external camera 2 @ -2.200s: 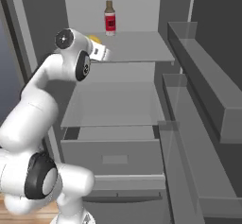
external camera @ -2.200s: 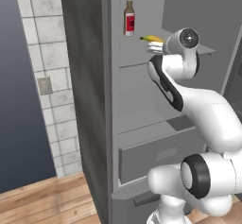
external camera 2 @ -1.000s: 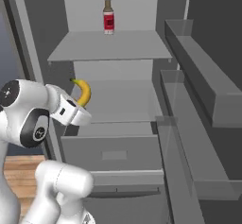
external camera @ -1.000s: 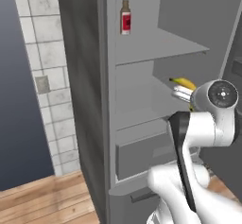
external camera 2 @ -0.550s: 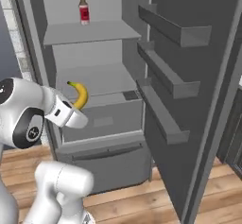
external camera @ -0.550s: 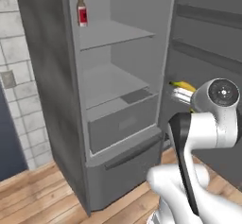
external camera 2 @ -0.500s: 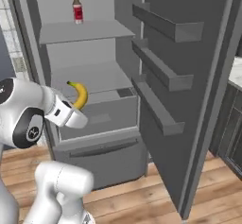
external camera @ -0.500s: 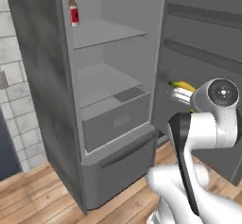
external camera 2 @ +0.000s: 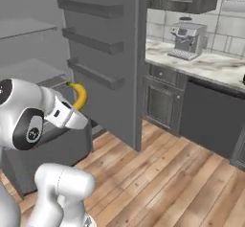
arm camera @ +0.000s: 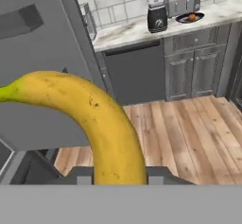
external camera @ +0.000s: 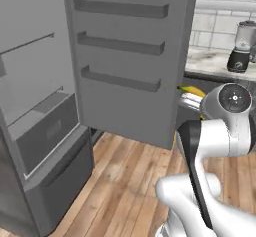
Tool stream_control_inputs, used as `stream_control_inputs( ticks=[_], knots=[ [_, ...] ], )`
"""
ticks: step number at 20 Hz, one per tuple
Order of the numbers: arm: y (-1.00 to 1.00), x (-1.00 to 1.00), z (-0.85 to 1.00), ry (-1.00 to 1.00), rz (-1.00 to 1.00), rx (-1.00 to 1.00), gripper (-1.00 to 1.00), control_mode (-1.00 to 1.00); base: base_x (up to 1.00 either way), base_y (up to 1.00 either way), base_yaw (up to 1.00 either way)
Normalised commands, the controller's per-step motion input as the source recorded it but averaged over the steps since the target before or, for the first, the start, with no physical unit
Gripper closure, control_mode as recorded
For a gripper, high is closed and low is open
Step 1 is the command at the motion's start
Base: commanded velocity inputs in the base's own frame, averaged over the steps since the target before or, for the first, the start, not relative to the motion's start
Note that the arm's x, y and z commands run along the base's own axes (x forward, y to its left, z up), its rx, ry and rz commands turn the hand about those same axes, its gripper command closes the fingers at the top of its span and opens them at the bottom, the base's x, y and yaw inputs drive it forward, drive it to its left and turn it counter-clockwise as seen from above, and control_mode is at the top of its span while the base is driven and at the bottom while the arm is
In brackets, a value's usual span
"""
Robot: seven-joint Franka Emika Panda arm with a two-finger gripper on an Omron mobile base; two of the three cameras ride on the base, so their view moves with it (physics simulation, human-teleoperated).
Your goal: Pick the tangerine and banana from the fridge and place them on the plate next to the blender to make a fruit smoothie.
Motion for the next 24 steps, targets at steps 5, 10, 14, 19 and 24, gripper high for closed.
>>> stream_control_inputs(
  ticks=[5, 10, 14, 19, 24],
  knots=[
    [0.00, 0.00, 0.00, 0.00, 0.00, 0.00, 1.00, 1.00, -0.30, 0.00, -0.87],
    [0.00, 0.00, 0.00, 0.00, 0.00, 0.00, 1.00, 1.00, 0.34, -0.16, -0.69],
    [0.00, 0.00, 0.00, 0.00, 0.00, 0.00, 1.00, 1.00, 0.98, -0.10, -0.36],
    [0.00, 0.00, 0.00, 0.00, 0.00, 0.00, 1.00, 1.00, 1.00, -0.12, -0.10],
    [0.00, 0.00, 0.00, 0.00, 0.00, 0.00, 1.00, 1.00, 1.00, -0.55, 0.04]
  ],
)
